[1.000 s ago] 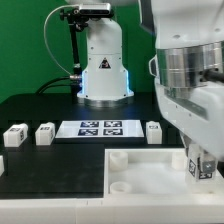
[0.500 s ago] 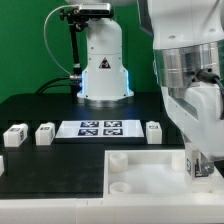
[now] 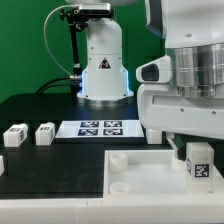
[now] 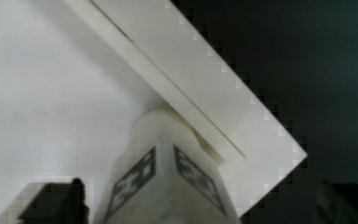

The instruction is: Assemble one leg

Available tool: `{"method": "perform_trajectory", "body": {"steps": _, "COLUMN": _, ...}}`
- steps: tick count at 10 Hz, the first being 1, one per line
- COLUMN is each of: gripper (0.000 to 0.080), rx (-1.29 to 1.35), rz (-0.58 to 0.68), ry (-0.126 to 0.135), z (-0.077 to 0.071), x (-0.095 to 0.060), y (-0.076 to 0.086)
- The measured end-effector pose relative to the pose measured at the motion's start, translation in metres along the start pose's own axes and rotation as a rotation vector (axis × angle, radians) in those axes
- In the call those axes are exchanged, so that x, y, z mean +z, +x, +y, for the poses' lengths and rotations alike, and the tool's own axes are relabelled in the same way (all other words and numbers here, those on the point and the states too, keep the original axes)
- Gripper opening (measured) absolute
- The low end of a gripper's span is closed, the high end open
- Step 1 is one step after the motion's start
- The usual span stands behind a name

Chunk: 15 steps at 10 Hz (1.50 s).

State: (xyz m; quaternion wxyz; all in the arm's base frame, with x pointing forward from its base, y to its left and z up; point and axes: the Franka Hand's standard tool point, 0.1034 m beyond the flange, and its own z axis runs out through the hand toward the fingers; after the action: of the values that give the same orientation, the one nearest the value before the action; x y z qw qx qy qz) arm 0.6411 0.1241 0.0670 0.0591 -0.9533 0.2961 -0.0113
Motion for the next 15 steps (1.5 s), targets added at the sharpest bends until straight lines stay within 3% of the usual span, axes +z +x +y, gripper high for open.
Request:
{"method": "perform_trajectory", "body": {"steps": 2, "gripper": 0.0649, "rx": -0.473, "rz": 0.015, "ry": -0.029, "z": 0.003, "x": -0.004, "y": 0.008}}
{"method": "perform_trajectory", "body": {"steps": 4, "gripper": 0.0649, "rx": -0.487, "rz": 0.015, "ry": -0.027, "z": 0.001, "x": -0.003, "y": 0.006}}
{"method": "perform_trajectory", "body": {"steps": 5, "gripper": 0.0512, "rx": -0.457, "rz": 0.015, "ry": -0.027, "z": 0.001, "x": -0.003, "y": 0.006}}
{"method": "perform_trajectory", "body": {"steps": 6, "gripper": 0.0512, "rx": -0.444, "rz": 0.015, "ry": -0.026, "z": 0.001, "x": -0.003, "y": 0.006}}
{"method": "perform_trajectory", "body": {"steps": 7, "gripper": 0.0334, "rx": -0.346, "rz": 0.014, "ry": -0.026, "z": 0.002, "x": -0.003, "y": 0.006}}
{"method": "perform_trajectory", "body": {"steps": 8, "gripper": 0.0334, "rx": -0.263, "rz": 0.015, "ry": -0.027, "z": 0.004, "x": -0.003, "y": 0.007}}
{"method": "perform_trajectory", "body": {"steps": 9, "gripper": 0.0296, "rx": -0.077, "rz": 0.018, "ry": -0.026, "z": 0.006, "x": -0.003, "y": 0.008}}
{"method": "perform_trajectory", "body": {"steps": 12, "gripper": 0.0296, "rx": 0.564, "rz": 0.005, "ry": -0.030, "z": 0.009, "x": -0.003, "y": 0.010}}
{"method": "perform_trajectory", "body": {"steps": 15, "gripper": 0.0296, "rx": 1.057, "rz": -0.026, "ry": -0.002, "z": 0.012, "x": -0.003, "y": 0.008}}
